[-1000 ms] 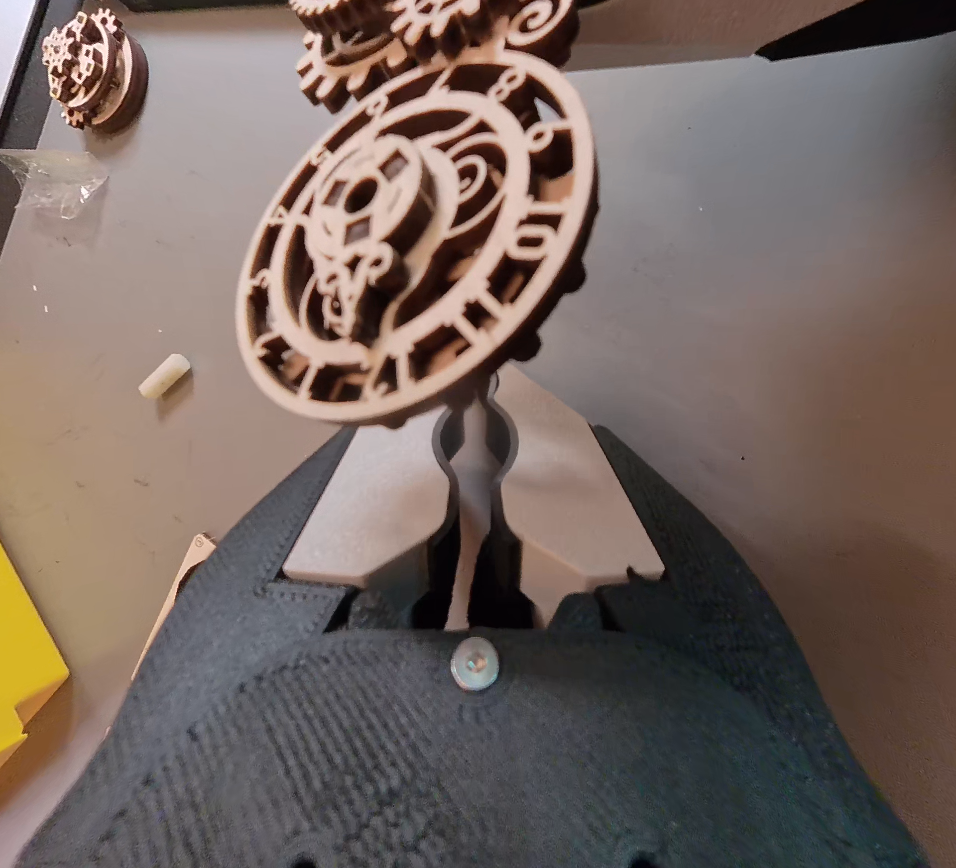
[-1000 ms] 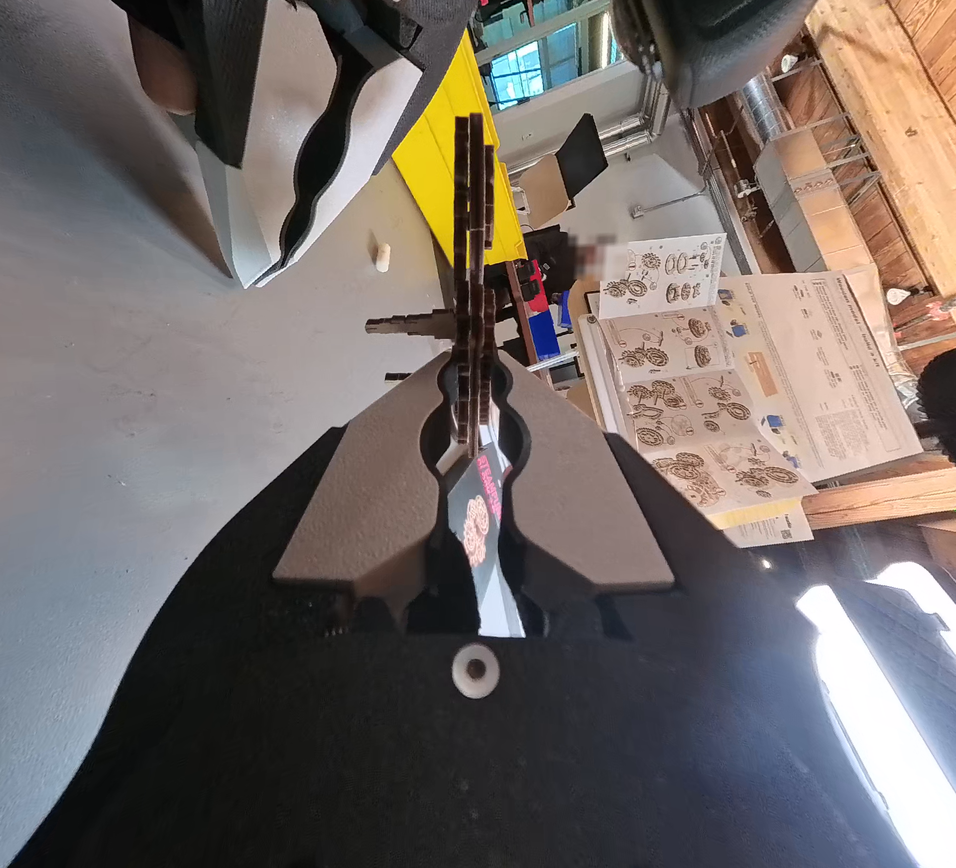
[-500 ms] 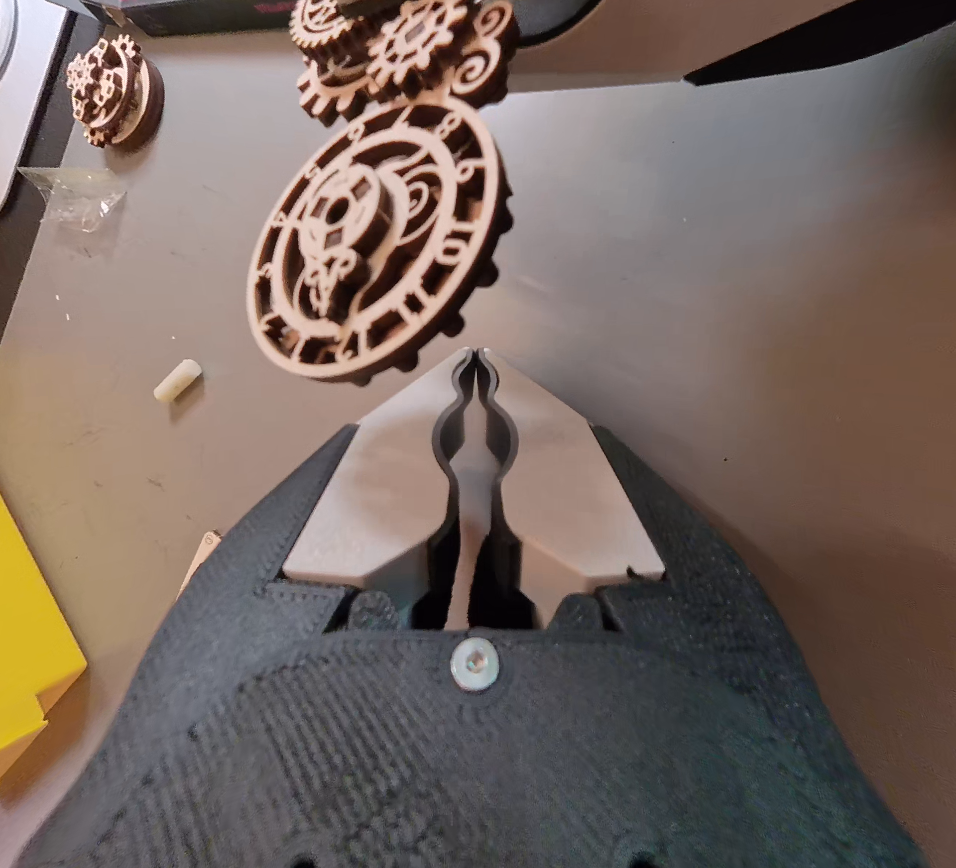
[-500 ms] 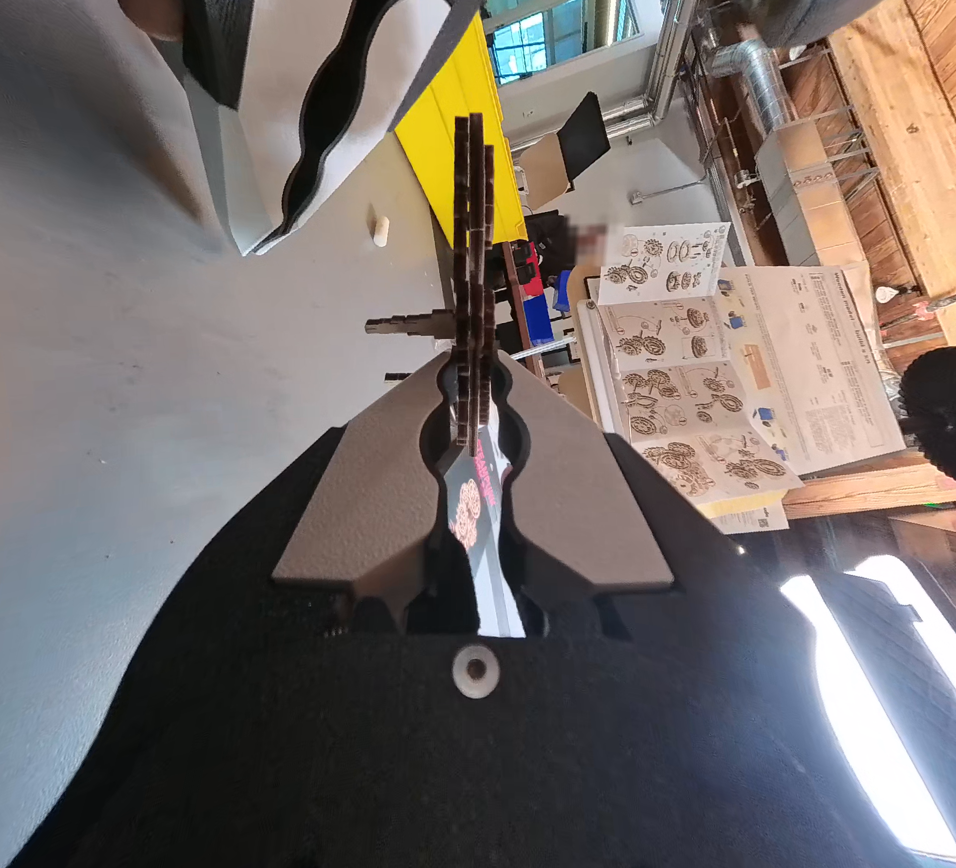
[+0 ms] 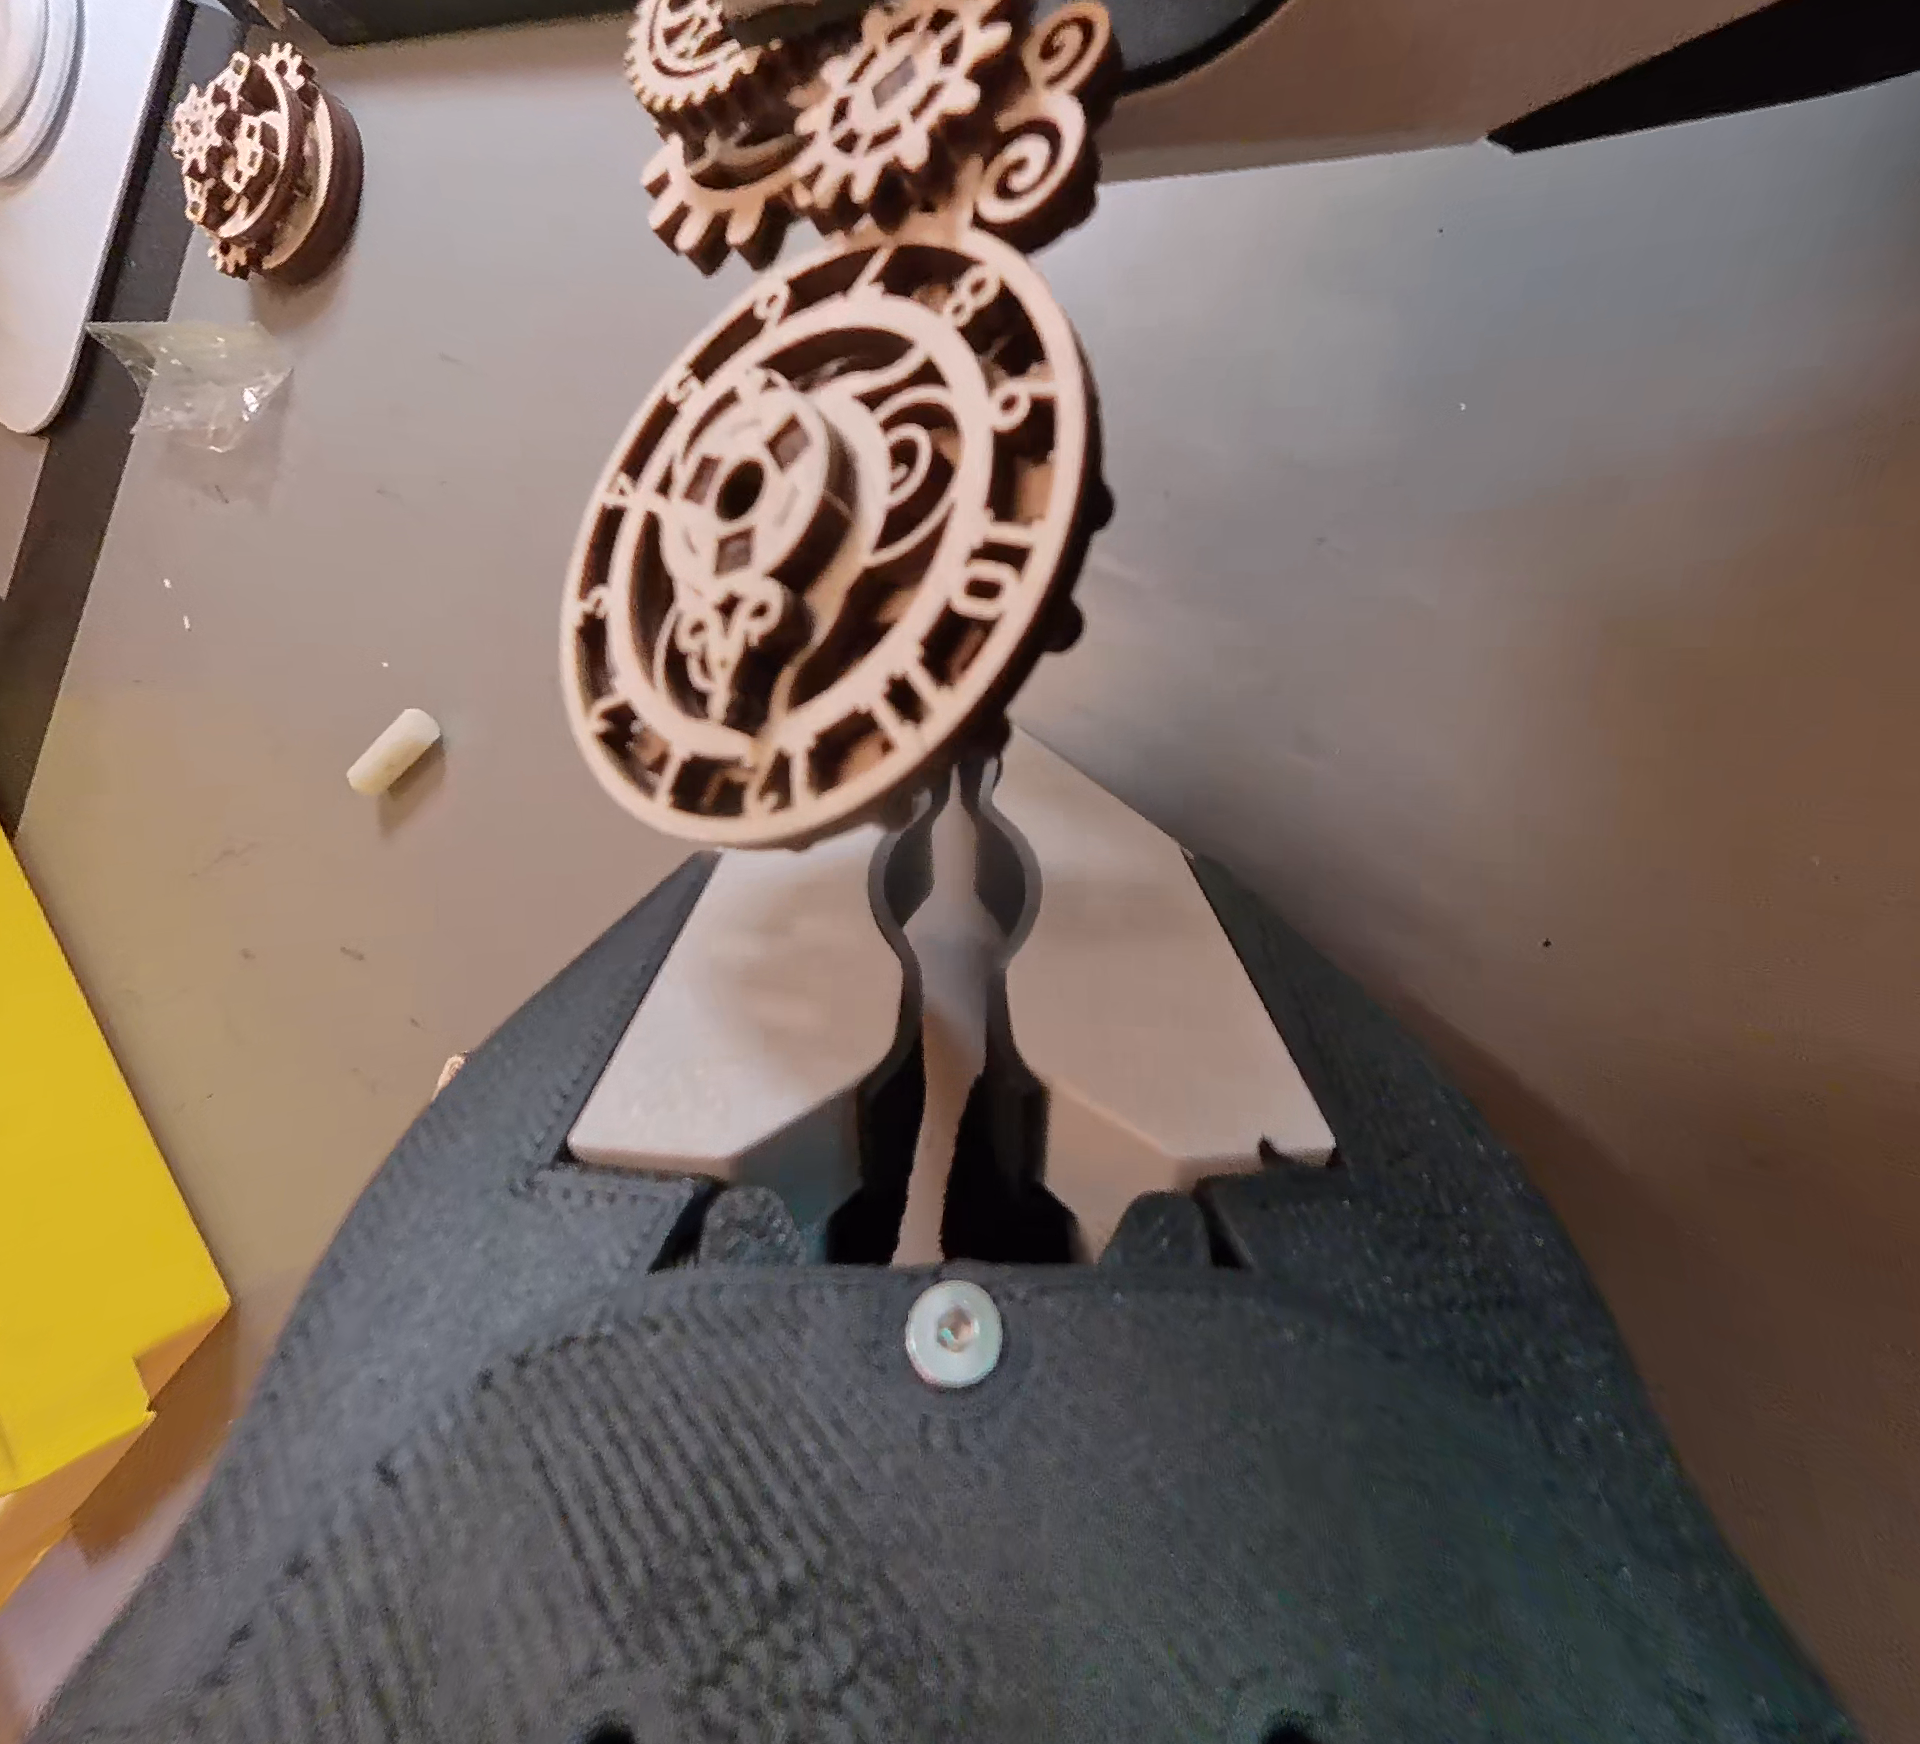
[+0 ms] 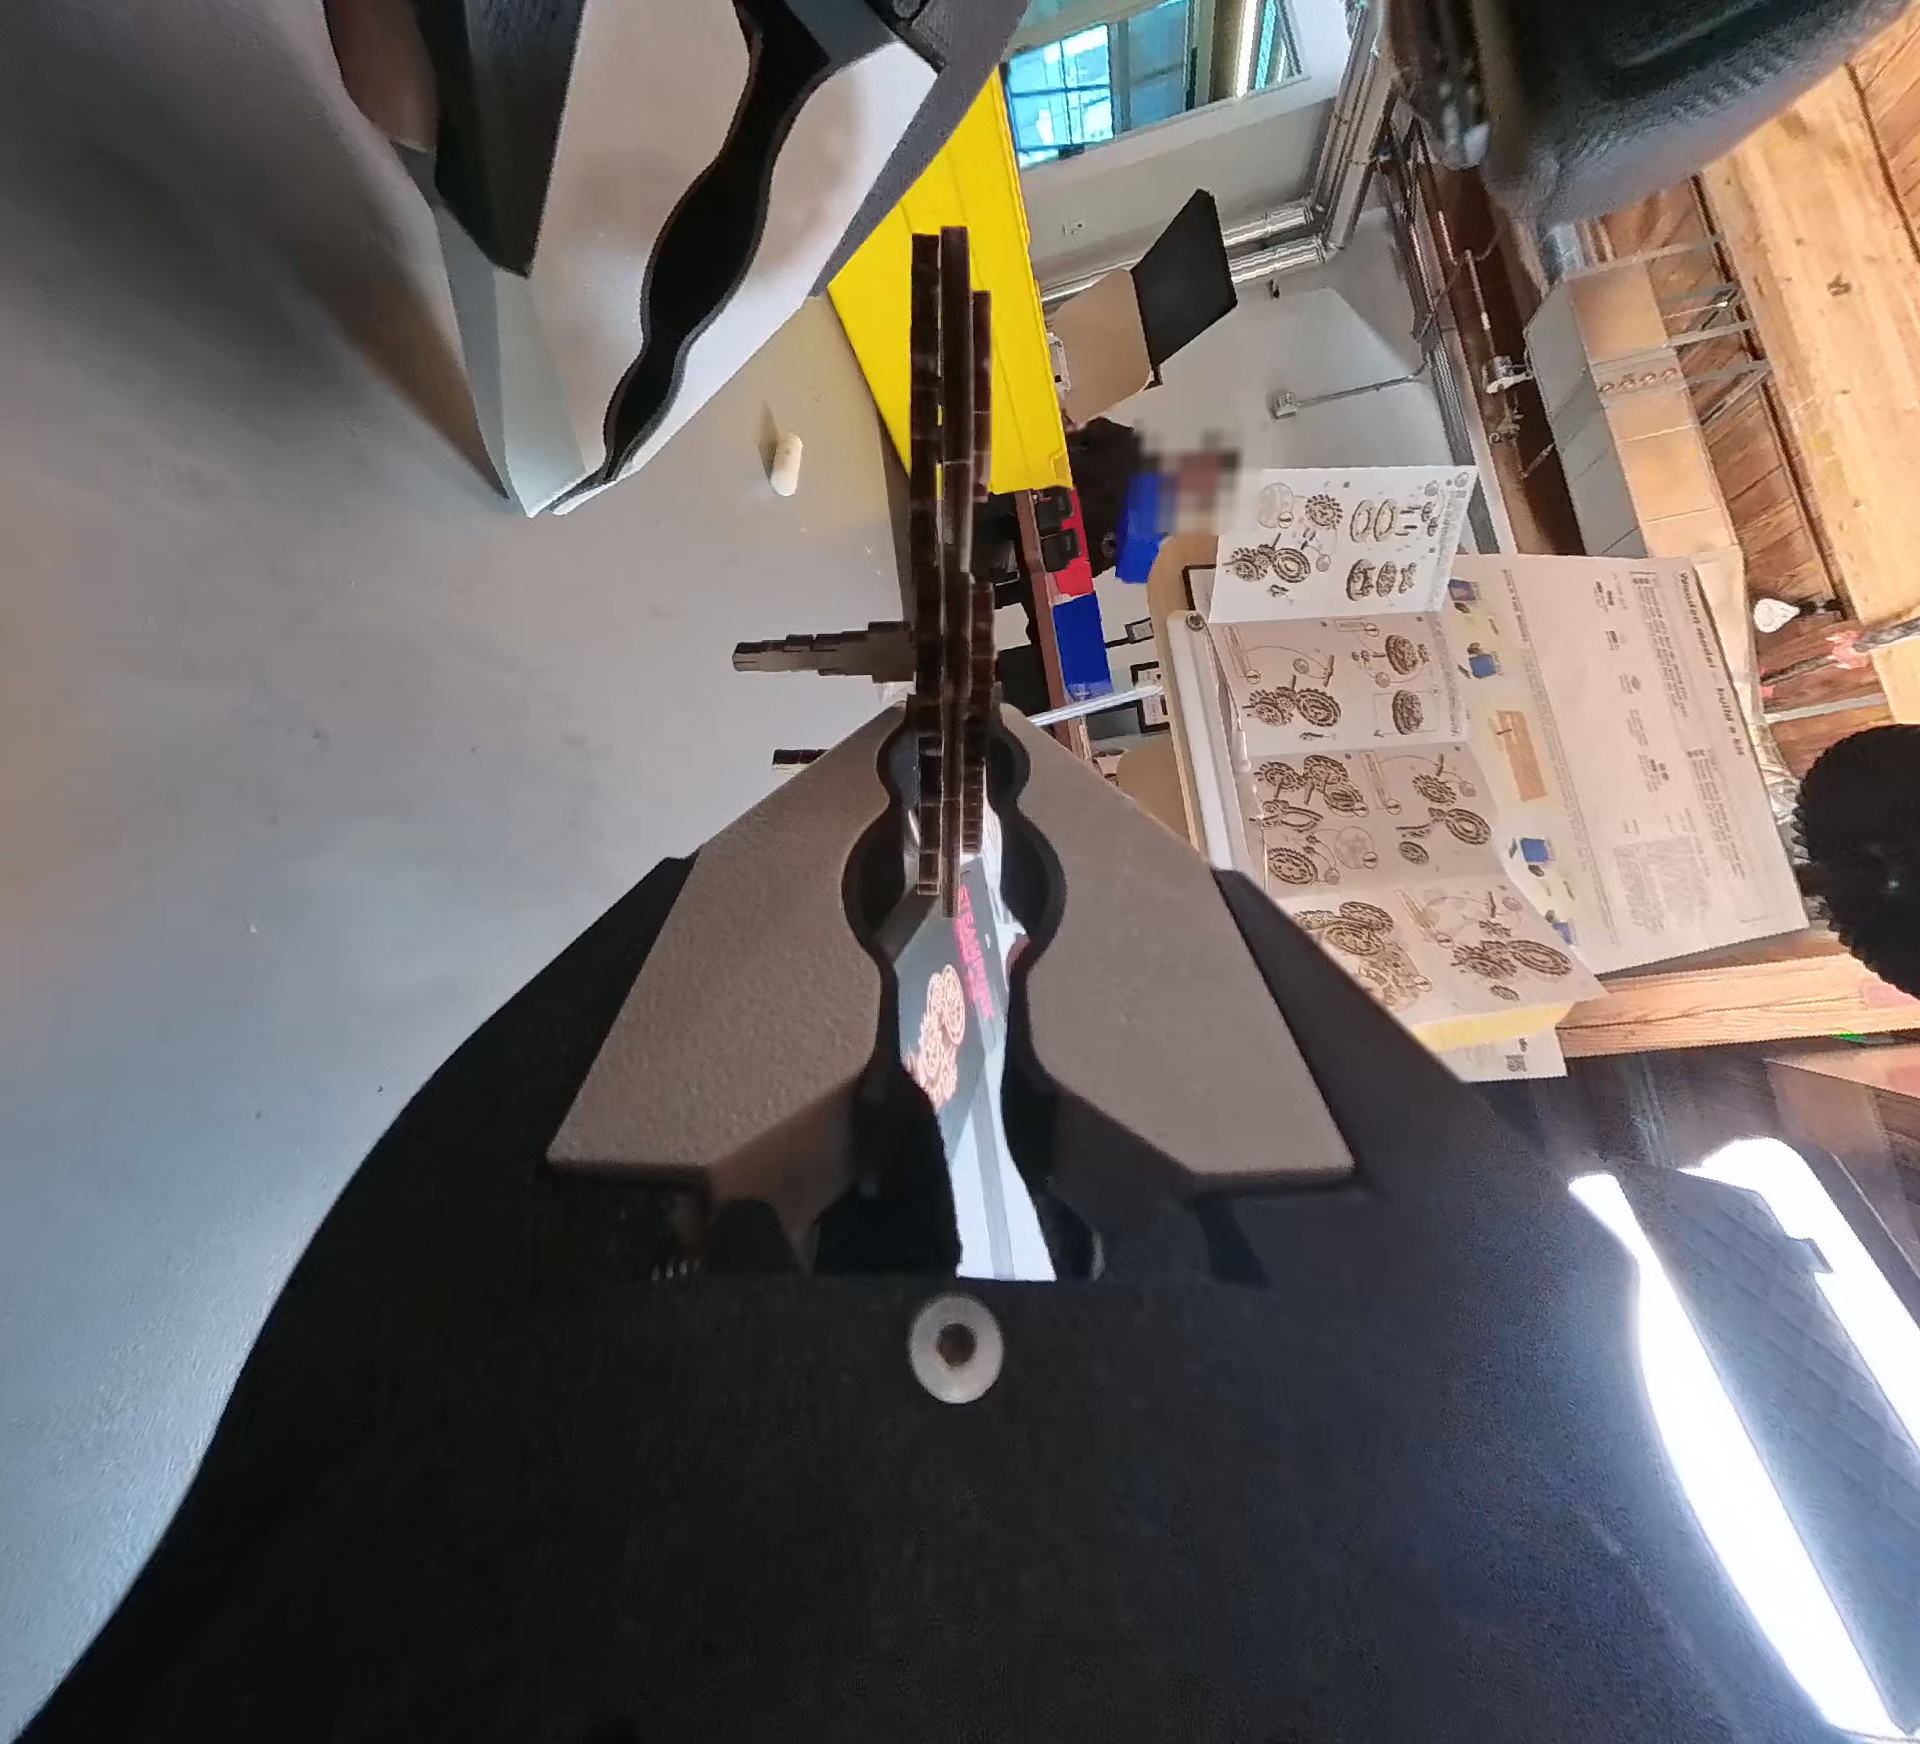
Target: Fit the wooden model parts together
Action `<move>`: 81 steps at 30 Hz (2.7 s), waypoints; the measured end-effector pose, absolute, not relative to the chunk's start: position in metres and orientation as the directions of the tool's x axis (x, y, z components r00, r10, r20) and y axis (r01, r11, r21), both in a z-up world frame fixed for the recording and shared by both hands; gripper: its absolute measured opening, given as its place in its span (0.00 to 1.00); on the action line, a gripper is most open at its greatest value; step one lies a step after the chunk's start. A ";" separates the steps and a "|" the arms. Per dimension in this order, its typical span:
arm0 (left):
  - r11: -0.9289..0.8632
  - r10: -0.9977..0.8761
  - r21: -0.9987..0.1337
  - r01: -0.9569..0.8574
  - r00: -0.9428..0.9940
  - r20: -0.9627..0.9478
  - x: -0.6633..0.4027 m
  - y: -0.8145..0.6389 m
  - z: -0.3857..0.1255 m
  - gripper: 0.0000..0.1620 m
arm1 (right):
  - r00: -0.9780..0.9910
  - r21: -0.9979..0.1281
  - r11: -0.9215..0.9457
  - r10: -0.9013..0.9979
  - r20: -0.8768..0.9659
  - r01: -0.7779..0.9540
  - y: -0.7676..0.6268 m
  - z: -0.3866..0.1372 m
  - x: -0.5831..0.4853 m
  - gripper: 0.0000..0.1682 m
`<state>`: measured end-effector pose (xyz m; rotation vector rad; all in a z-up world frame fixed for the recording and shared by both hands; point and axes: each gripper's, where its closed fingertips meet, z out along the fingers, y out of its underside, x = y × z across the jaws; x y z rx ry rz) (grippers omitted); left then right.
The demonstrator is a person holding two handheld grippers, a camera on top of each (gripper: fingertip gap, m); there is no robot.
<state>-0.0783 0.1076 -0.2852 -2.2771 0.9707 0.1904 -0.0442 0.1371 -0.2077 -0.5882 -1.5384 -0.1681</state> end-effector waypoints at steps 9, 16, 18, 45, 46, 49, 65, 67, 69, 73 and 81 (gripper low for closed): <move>-0.511 -0.554 -0.506 -0.695 0.716 -0.424 -0.087 0.113 -0.278 0.00 | 0.097 -0.269 0.832 0.254 0.962 0.486 0.137 -0.197 -0.045 0.06; -0.514 -0.530 -0.491 -0.704 0.710 -0.463 -0.095 0.117 -0.277 0.00 | 0.101 -0.288 0.830 0.273 0.957 0.477 0.129 -0.194 -0.048 0.06; -0.515 -0.531 -0.492 -0.702 0.712 -0.460 -0.095 0.117 -0.277 0.00 | 0.103 -0.295 0.828 0.281 0.954 0.477 0.129 -0.194 -0.048 0.06; -0.537 -0.498 -0.478 -0.695 0.719 -0.486 -0.105 0.123 -0.276 0.00 | 0.146 -0.479 0.746 0.469 0.871 0.462 0.137 -0.200 -0.051 0.06; -0.538 -0.497 -0.477 -0.695 0.718 -0.488 -0.106 0.123 -0.276 0.00 | 0.147 -0.480 0.744 0.470 0.870 0.464 0.138 -0.200 -0.051 0.06; -0.539 -0.496 -0.475 -0.696 0.718 -0.489 -0.106 0.123 -0.274 0.00 | 0.149 -0.497 0.731 0.489 0.860 0.468 0.140 -0.202 -0.051 0.06; -0.535 -0.513 -0.467 -0.704 0.710 -0.482 -0.103 0.120 -0.275 0.00 | 0.144 -0.532 0.710 0.532 0.834 0.462 0.140 -0.208 -0.054 0.06; -0.538 -0.515 -0.464 -0.704 0.710 -0.480 -0.104 0.120 -0.276 0.00 | 0.133 -0.504 0.725 0.506 0.852 0.469 0.139 -0.209 -0.054 0.06; -0.539 -0.517 -0.463 -0.703 0.710 -0.478 -0.103 0.119 -0.276 0.00 | 0.124 -0.472 0.743 0.474 0.872 0.475 0.139 -0.209 -0.054 0.06; -0.535 -0.517 -0.464 -0.706 0.708 -0.481 -0.103 0.120 -0.276 0.00 | 0.106 -0.408 0.775 0.411 0.906 0.482 0.137 -0.208 -0.054 0.06; -0.532 -0.519 -0.464 -0.709 0.705 -0.482 -0.102 0.119 -0.276 0.00 | 0.086 -0.334 0.799 0.338 0.937 0.500 0.137 -0.208 -0.054 0.06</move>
